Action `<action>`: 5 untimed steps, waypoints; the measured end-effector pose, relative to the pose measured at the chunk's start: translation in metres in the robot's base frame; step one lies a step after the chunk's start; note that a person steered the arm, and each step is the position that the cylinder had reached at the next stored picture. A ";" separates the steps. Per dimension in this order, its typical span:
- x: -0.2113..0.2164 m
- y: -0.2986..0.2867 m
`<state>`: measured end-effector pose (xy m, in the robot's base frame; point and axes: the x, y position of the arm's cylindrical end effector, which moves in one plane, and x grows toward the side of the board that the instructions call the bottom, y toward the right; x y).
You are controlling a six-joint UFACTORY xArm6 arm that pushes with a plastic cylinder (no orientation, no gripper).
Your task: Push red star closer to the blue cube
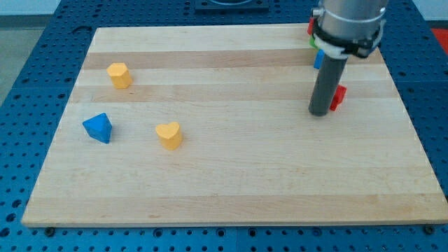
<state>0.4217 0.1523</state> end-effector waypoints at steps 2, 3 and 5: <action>0.020 0.006; 0.028 0.021; -0.010 0.033</action>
<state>0.4122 0.1857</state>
